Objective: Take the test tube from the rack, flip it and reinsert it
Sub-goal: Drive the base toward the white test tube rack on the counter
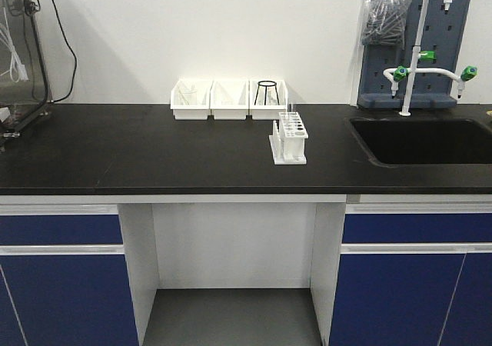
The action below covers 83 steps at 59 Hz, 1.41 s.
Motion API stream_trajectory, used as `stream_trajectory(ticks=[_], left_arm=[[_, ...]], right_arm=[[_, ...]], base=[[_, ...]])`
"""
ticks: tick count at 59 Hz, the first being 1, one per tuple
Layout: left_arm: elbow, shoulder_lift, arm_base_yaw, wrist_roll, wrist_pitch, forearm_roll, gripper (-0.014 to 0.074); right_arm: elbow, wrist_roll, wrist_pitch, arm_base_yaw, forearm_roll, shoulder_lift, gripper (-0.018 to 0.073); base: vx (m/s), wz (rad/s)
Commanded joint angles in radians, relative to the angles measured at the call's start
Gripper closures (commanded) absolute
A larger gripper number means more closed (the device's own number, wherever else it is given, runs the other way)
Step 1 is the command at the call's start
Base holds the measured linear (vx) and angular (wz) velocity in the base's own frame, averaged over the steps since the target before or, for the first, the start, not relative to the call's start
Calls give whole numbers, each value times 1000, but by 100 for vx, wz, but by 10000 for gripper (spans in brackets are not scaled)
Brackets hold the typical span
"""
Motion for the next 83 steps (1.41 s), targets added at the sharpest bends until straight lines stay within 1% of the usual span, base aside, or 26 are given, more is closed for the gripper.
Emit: stream_trajectory(ticks=[1,52,83], left_arm=[[0,-13,-7,0,-87,-3,603],[0,-13,-7,0,-87,-3,603],[0,-13,-7,0,-87,-3,603]], right_arm=[[1,0,-79,-7,-10,-10,568],[1,0,-83,-7,-10,-10,568],[1,0,-83,-7,-10,-10,568]], base=[[0,0],[1,-1],[13,-1]])
